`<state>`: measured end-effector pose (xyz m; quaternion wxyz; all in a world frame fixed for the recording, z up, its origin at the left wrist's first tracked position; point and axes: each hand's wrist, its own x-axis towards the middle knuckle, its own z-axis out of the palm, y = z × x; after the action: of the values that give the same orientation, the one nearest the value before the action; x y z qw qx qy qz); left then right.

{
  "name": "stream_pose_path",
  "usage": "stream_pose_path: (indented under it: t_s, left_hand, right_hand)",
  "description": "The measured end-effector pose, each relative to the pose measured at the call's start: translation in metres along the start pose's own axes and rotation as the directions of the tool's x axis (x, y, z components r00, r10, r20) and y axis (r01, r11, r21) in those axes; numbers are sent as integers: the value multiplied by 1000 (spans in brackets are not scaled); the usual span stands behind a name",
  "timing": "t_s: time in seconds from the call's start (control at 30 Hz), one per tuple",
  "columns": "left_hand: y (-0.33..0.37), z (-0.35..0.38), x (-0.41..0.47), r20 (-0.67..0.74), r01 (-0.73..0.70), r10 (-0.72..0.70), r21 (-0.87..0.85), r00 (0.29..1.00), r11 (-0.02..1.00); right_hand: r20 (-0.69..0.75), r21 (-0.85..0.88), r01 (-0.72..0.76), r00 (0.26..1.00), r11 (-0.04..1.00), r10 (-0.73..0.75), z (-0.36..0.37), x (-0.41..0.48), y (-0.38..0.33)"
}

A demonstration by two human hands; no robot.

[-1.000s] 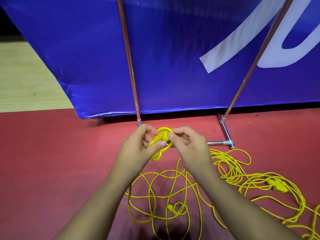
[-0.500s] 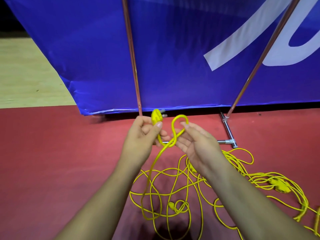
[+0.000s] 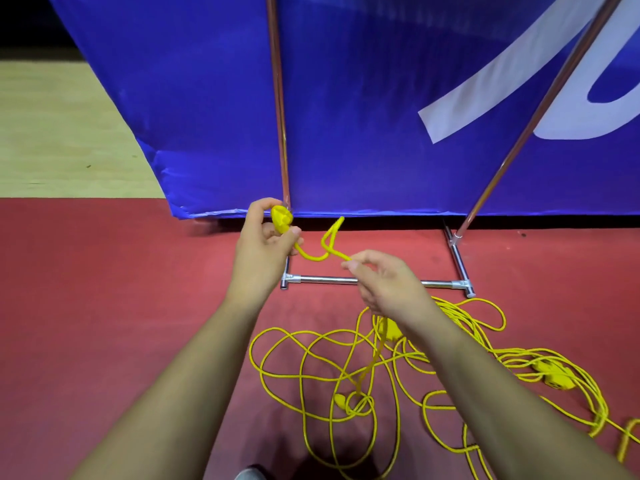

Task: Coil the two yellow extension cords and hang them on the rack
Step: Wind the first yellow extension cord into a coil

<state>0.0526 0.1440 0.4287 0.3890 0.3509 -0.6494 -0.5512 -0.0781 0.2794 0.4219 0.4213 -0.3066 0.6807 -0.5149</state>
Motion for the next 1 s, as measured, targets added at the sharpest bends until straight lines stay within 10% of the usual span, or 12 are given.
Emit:
stream_pose_path:
  t_s: [0.13, 0.23, 0.33, 0.43, 0.5, 0.6, 0.73, 1.0]
  left_hand:
    - [0, -12, 6, -122, 57, -83, -201, 989, 978]
    - [8, -12, 4, 38, 187, -188, -413, 981, 891]
    - [12, -6, -4, 316, 249, -140, -335, 938, 909]
    - [14, -6, -6, 446, 267, -94, -343, 890, 901]
    - [15, -7, -7, 460, 276, -77, -384, 884, 881]
    - [8, -10, -6, 433, 115, -69, -81, 899, 990]
    - [-4, -13, -9, 572, -196, -153, 502, 806, 842]
    - [3, 0, -21, 716, -94, -202, 350, 668, 932]
  right_hand:
    - [-18, -285, -132, 991, 949, 133, -24, 3, 13]
    - [-105, -361, -186, 982, 914, 159, -34, 5, 27]
    - [-145, -7, 1, 989, 1000, -2, -29, 3, 17]
    - [-39, 512, 23, 999, 859, -3, -28, 5, 3]
    - [34, 401, -95, 996, 911, 88, -27, 0, -2]
    - [70, -42, -105, 992, 994, 108, -21, -5, 3]
    - [11, -15, 98, 995, 995, -98, -19, 1, 0]
    - [205, 268, 169, 952, 948, -228, -17, -3, -14]
